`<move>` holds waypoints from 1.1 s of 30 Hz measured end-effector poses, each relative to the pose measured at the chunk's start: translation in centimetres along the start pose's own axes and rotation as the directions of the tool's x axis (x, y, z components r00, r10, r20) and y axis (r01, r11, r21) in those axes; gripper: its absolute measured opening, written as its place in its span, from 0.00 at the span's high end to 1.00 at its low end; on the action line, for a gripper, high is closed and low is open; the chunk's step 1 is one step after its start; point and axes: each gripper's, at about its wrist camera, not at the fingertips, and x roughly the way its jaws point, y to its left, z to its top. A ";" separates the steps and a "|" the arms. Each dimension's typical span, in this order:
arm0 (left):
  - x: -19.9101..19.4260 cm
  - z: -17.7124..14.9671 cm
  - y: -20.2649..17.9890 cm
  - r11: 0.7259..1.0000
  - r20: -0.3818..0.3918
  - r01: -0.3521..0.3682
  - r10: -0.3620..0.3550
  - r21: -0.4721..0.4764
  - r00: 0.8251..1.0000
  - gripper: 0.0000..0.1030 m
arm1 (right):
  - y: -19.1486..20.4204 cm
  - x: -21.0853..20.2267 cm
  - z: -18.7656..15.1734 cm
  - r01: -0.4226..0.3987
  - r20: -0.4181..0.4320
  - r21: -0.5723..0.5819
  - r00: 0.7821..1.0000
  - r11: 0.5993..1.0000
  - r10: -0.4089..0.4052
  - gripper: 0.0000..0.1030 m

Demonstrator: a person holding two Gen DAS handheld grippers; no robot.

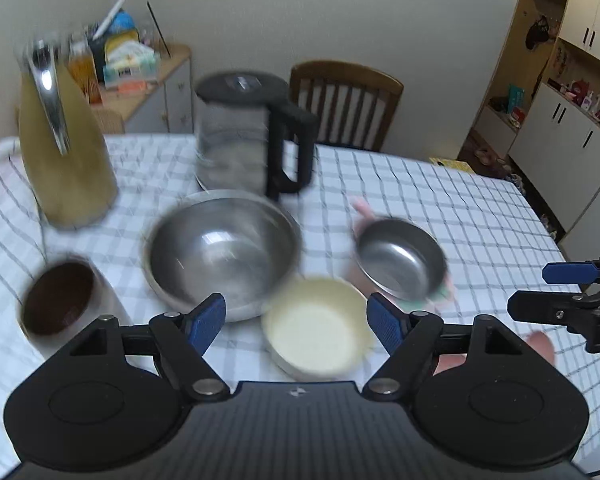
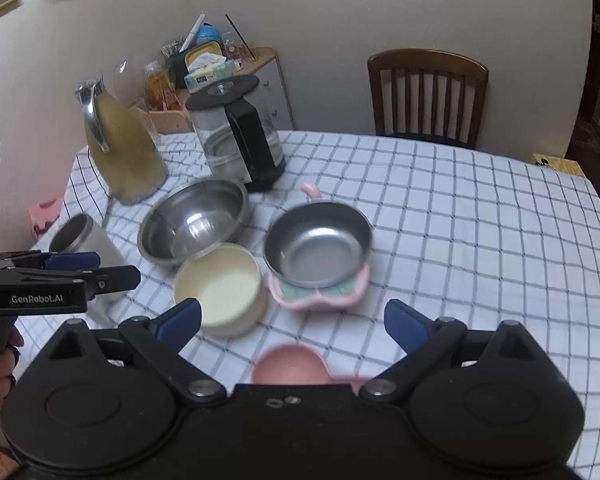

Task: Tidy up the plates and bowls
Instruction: 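Move both grippers toward the rim of the large steel bowl, then close both grippers on the steel bowl rim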

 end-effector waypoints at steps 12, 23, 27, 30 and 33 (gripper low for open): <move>7.6 9.6 10.6 1.000 -0.173 0.013 -0.014 -0.005 0.985 0.25 | 5.9 9.3 7.2 0.066 -0.028 0.026 0.997 0.997 -0.066 0.04; 16.2 11.0 14.1 0.994 -0.295 -0.005 0.038 0.113 0.955 0.26 | 8.3 18.5 8.8 0.129 -0.165 0.037 0.979 0.991 -0.121 0.17; 18.3 10.7 14.5 0.992 -0.333 0.013 0.030 0.128 0.942 0.26 | 8.0 21.0 8.8 0.162 -0.210 0.049 0.966 0.986 -0.148 0.29; 19.7 10.3 14.9 0.991 -0.371 0.020 0.030 0.131 0.928 0.41 | 7.6 22.0 8.6 0.171 -0.235 0.064 0.960 0.983 -0.152 0.36; 20.7 9.8 15.2 0.990 -0.410 0.044 0.014 0.133 0.912 0.48 | 7.3 22.8 8.3 0.167 -0.261 0.076 0.955 0.983 -0.143 0.49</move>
